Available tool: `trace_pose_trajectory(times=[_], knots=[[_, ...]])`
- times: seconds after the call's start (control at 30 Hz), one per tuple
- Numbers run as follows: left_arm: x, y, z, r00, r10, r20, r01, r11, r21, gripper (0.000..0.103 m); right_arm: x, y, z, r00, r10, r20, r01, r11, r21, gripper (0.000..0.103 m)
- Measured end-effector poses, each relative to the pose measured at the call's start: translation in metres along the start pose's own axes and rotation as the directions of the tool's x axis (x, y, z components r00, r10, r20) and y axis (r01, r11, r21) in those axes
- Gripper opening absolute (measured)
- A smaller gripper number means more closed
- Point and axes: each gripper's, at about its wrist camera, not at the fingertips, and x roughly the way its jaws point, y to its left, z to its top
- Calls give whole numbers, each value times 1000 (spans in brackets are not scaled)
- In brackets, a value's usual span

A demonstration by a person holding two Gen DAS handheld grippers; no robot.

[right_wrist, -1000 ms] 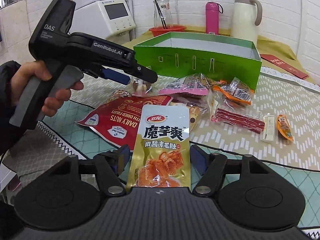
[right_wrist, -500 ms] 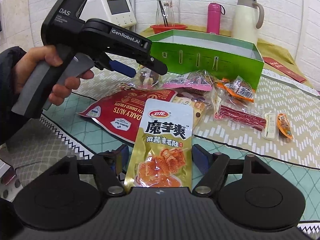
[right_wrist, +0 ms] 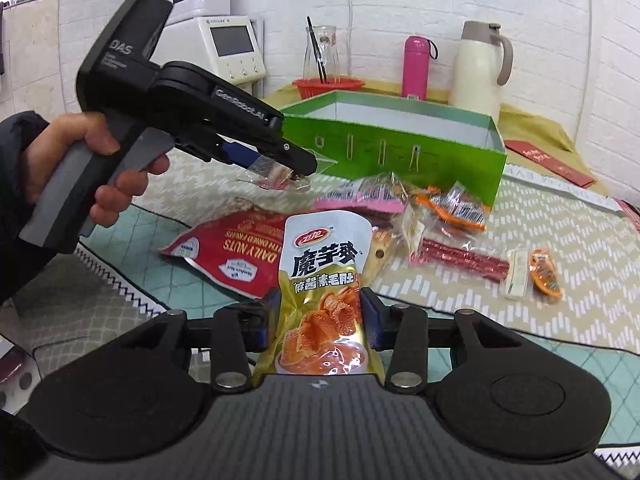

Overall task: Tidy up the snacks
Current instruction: 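Grasp the yellow konjac packet with the right gripper while the left grasps a clear bag of brown snack, then carry both snacks into the green box and open both grippers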

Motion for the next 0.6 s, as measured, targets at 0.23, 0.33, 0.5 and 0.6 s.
trace_pose_trajectory(times=[0.23, 0.33, 0.5, 0.6], knots=[[-29, -19, 26, 994, -59, 93, 54, 997, 51, 46, -18, -18, 39, 992, -11, 126, 9, 1000, 19, 73], [-33, -25, 42, 990, -64, 126, 55, 996, 68, 46, -12, -31, 62, 985, -32, 170, 29, 999, 25, 73], [-22, -17, 70, 986, -69, 150, 67, 998, 14, 47, 17, -61, 94, 982, -57, 182, 44, 996, 76, 73], [-10, -12, 85, 986, -60, 154, 62, 998, -10, 46, 36, -75, 108, 981, -73, 180, 56, 994, 96, 73]])
